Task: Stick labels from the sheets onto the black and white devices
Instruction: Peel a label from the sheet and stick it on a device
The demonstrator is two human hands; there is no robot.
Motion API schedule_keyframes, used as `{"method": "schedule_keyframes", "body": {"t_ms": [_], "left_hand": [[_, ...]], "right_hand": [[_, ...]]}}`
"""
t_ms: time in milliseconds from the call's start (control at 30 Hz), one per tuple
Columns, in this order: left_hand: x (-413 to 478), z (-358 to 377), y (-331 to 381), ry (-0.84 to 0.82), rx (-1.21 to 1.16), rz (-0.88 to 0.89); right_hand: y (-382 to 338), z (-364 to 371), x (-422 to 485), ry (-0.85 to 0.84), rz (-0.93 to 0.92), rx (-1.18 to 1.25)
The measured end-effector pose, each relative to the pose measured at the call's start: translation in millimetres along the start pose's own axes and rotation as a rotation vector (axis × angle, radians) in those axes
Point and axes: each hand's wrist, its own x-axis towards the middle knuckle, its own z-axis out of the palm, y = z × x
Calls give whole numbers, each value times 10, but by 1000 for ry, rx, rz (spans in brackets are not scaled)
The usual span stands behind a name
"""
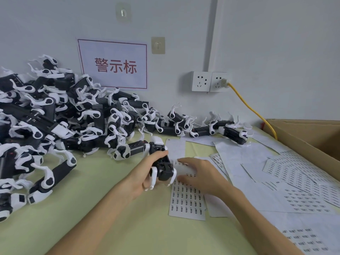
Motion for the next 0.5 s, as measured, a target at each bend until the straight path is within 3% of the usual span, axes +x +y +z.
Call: {"method": "schedule_keyframes", "body": {"t_ms": [267,500], "left_hand": [[8,85,-37,86,29,-29],[14,83,-46,44,37,36]], "right_hand": [[-43,0,-9,45,-136,77],[-116,45,0,280,-253,176]]}}
